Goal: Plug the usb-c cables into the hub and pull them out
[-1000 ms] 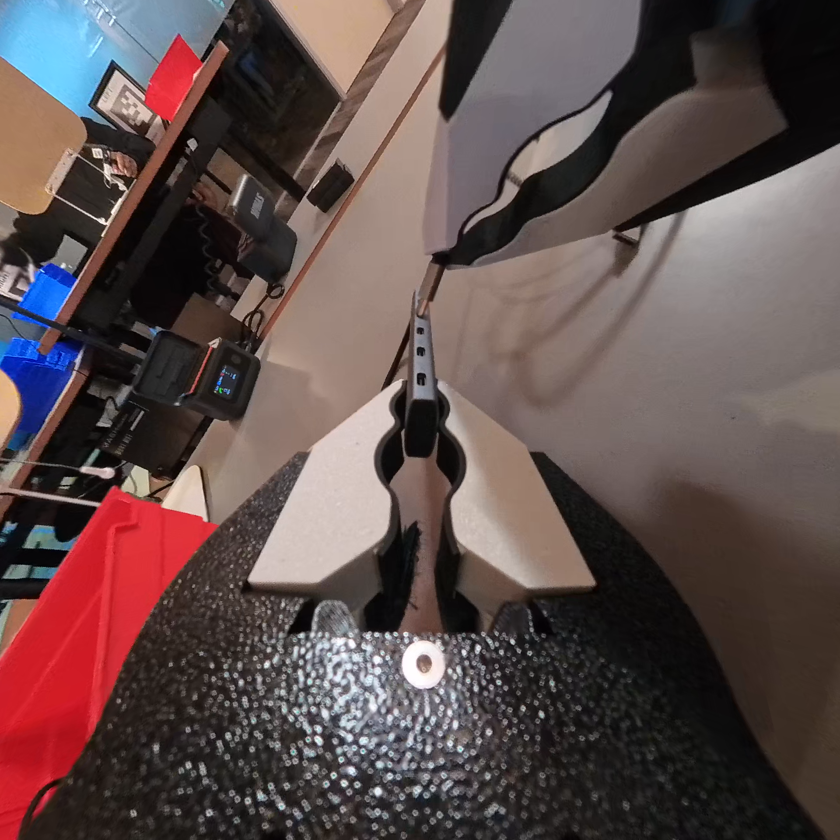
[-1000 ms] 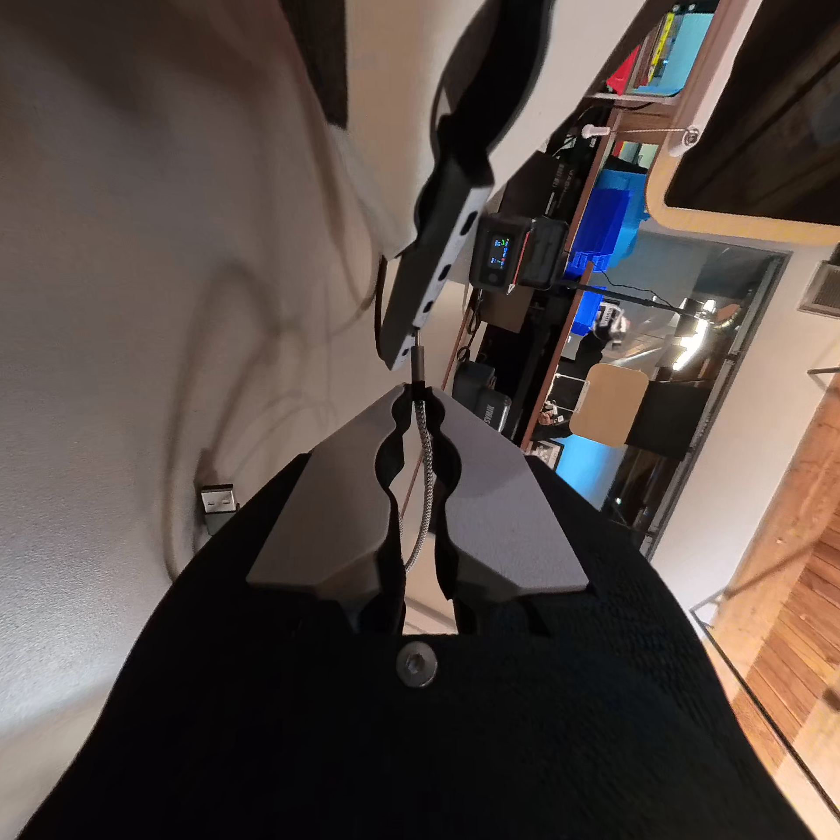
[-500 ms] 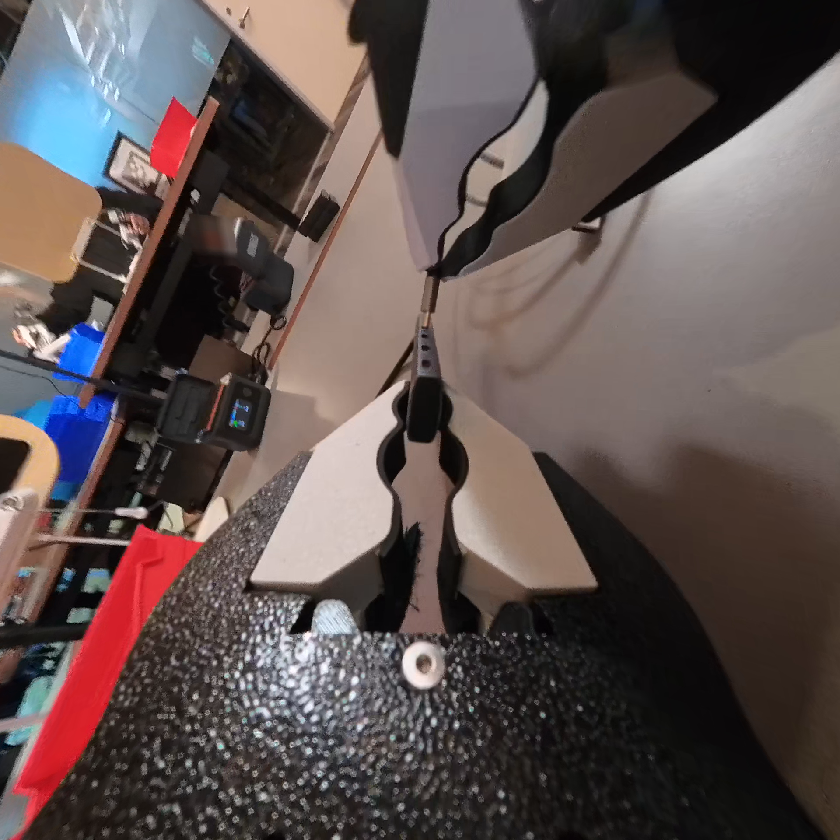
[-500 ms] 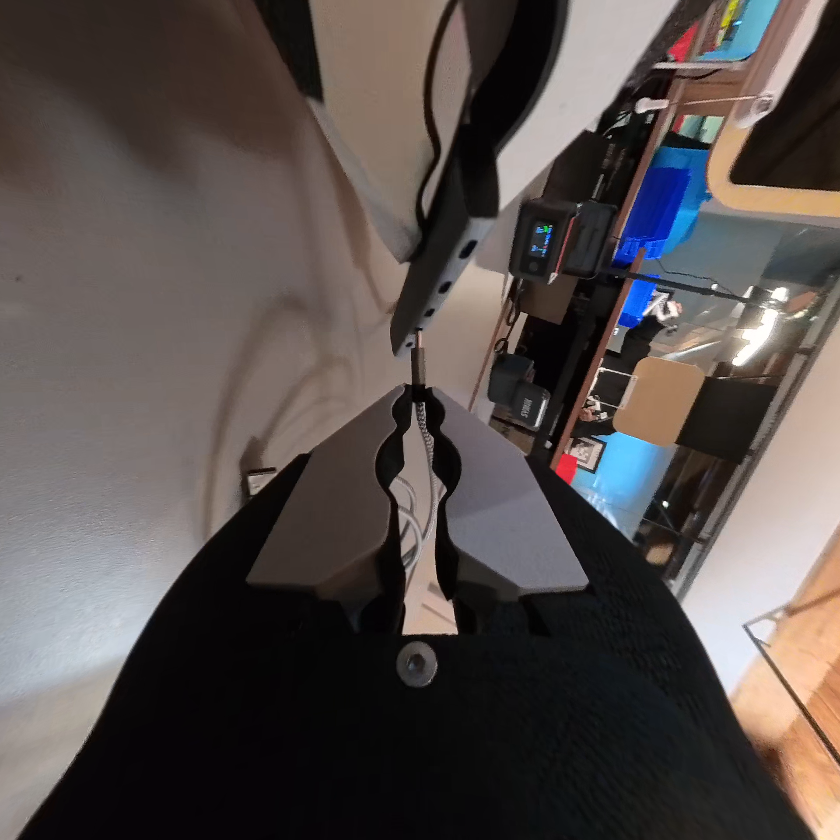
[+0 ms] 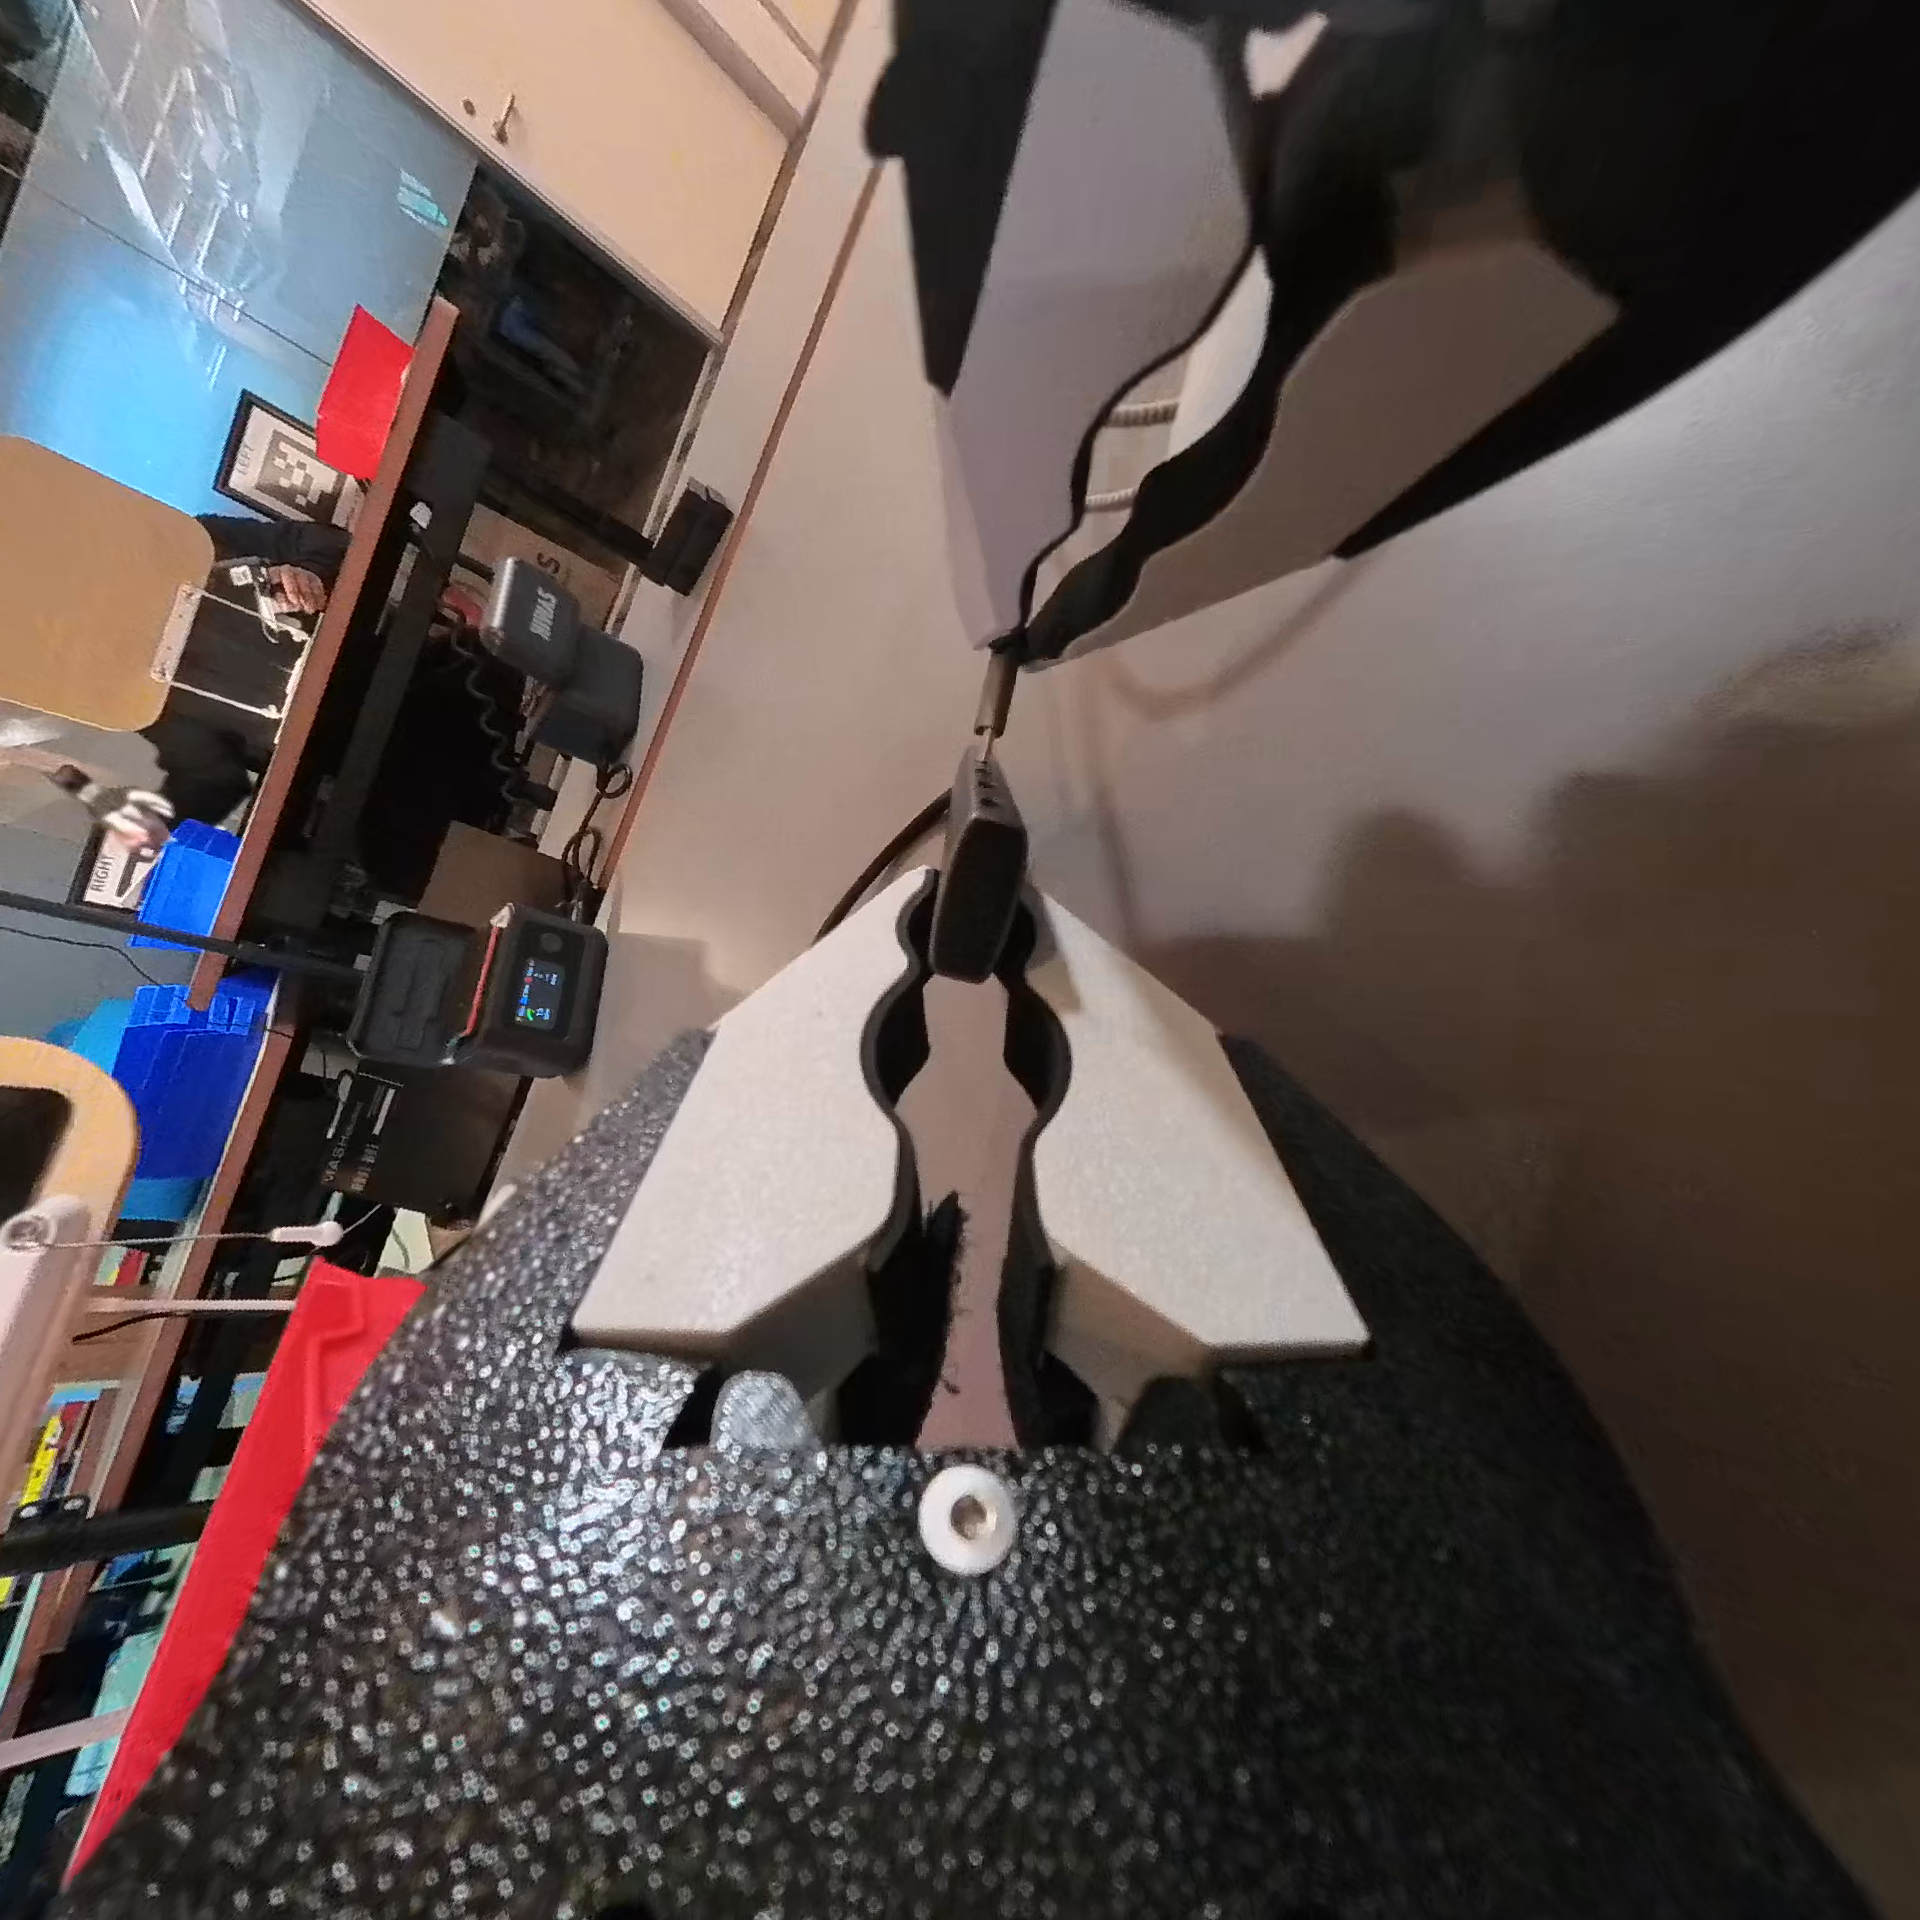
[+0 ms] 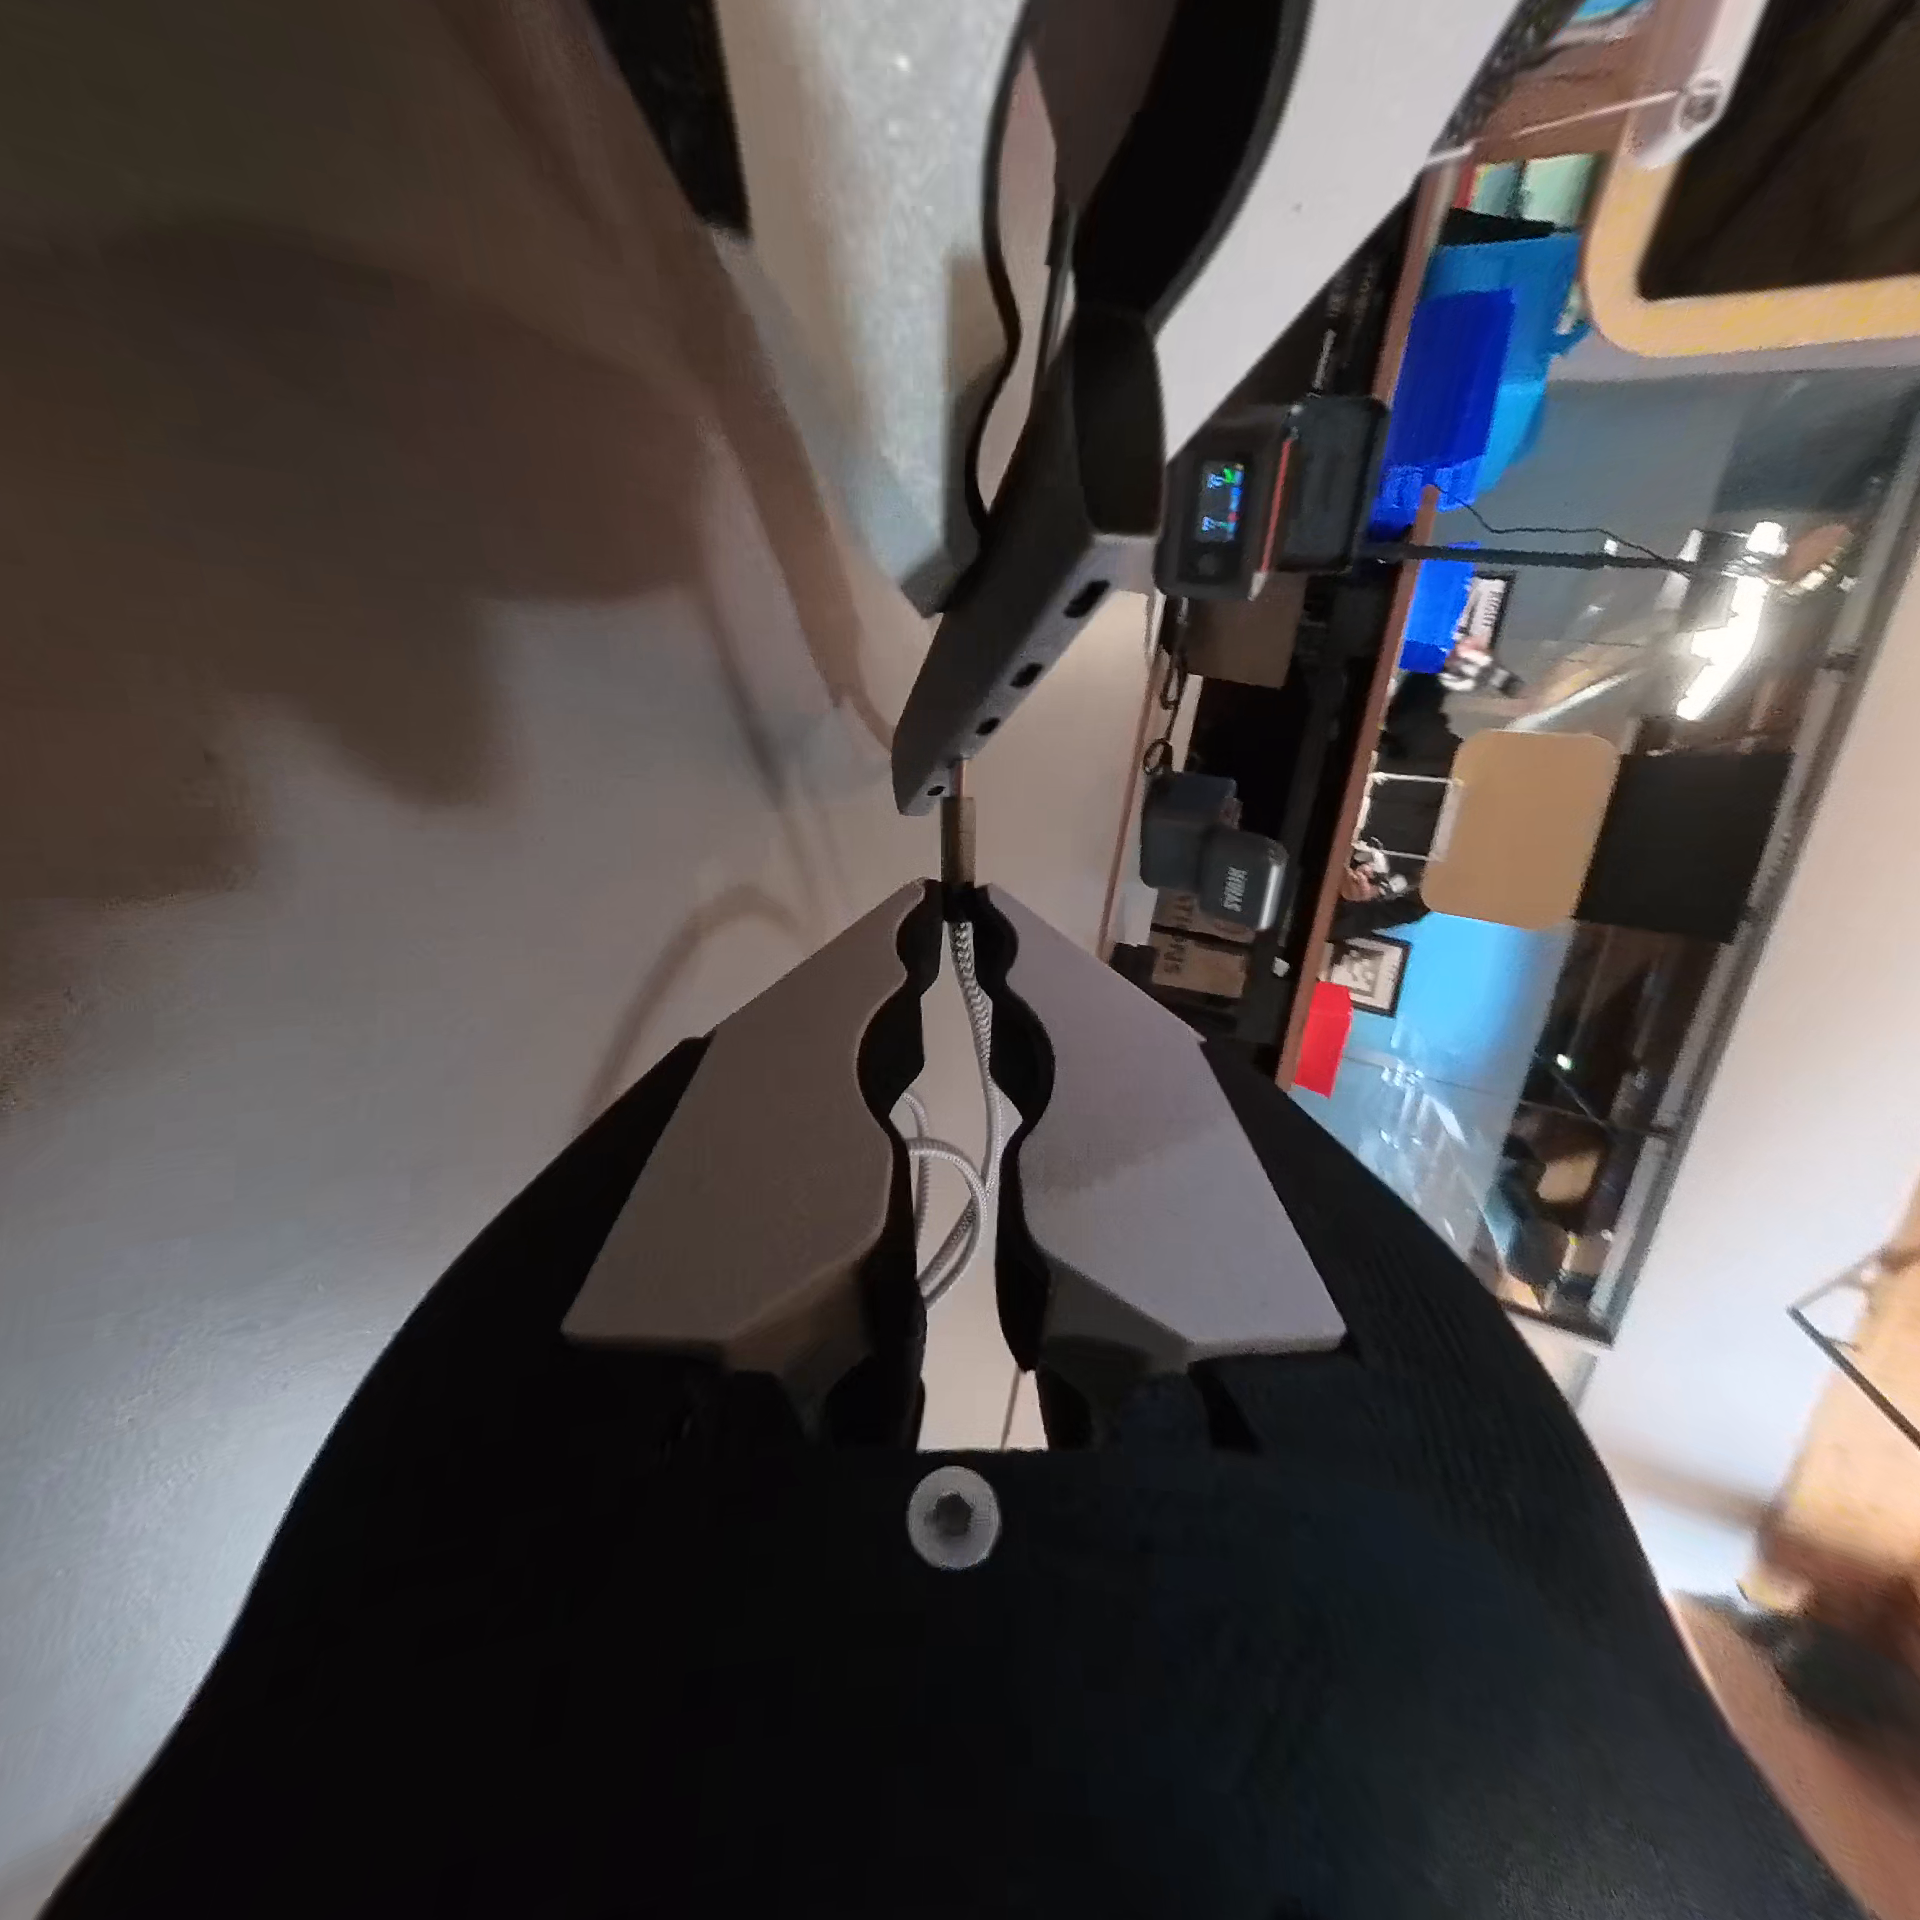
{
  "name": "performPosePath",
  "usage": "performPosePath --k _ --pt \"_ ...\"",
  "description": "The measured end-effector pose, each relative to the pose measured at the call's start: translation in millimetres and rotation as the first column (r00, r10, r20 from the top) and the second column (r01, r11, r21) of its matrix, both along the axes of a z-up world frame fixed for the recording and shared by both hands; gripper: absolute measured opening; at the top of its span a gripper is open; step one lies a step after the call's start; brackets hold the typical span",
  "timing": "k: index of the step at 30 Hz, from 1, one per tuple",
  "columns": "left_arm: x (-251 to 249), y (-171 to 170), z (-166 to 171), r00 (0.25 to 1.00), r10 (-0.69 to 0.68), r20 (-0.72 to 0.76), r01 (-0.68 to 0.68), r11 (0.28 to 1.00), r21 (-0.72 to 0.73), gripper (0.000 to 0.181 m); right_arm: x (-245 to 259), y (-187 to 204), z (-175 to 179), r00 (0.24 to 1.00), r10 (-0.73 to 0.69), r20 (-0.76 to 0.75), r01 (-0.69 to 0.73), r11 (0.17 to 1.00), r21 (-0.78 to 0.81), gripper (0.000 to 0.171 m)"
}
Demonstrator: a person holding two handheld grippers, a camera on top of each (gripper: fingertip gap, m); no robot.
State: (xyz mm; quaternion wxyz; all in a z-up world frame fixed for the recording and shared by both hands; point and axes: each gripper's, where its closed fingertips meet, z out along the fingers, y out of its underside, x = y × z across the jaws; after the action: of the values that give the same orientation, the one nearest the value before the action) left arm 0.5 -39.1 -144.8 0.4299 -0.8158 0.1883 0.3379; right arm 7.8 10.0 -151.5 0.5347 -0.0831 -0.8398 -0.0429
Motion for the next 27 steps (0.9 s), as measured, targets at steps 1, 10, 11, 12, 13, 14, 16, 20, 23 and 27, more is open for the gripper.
performPosePath --k 1,10,11,12,13,14,16,20,23,27 --pt "0 0 0 1.0 0.0 0.006 0.0 1.0 0.003 0.007 0 -1 1 1.0 -0.006 -0.026 0.006 1.0 0.006 0.004" --pt "3 1 -1 1.0 -0.019 -0.011 0.019 1.0 -0.011 0.007 5 -7 -1 0.992 -0.023 -0.127 0.03 0.998 0.053 0.004" --pt "4 2 -2 0.999 -0.03 -0.02 0.03 0.999 -0.017 0.007 6 -7 -1 0.992 -0.016 -0.129 0.023 0.999 0.05 0.004" --pt "4 2 -2 0.999 -0.042 -0.028 0.041 0.999 -0.023 0.007 7 -8 -3 0.992 -0.011 -0.125 0.017 0.999 0.044 0.003" --pt "5 3 -2 0.998 -0.053 -0.03 0.053 0.998 -0.025 0.008 7 -8 -4 0.992 -0.009 -0.126 0.014 0.999 0.039 0.003" --pt "6 3 -3 0.998 -0.061 -0.028 0.061 0.998 -0.025 0.008 7 -8 -5 0.992 -0.007 -0.128 0.011 1.0 0.029 0.003" --pt "7 4 -3 0.997 -0.073 -0.03 0.072 0.997 -0.027 0.008 7 -8 -6 0.991 -0.001 -0.133 0.002 1.0 0.006 0.003" --pt "8 6 -4 0.996 -0.088 -0.017 0.087 0.996 -0.028 0.008 6 -9 -8 0.991 0.001 -0.137 -0.009 0.998 -0.056 0.003" --pt "10 7 -5 0.995 -0.099 -0.006 0.099 0.995 -0.03 0.009 6 -8 -8 0.99 0.005 -0.139 -0.015 0.997 -0.071 0.002" --pt "12 10 -7 0.994 -0.113 -0.009 0.112 0.993 -0.033 0.009 7 -6 -11 0.992 0.004 -0.13 -0.013 0.998 -0.068 0.002"
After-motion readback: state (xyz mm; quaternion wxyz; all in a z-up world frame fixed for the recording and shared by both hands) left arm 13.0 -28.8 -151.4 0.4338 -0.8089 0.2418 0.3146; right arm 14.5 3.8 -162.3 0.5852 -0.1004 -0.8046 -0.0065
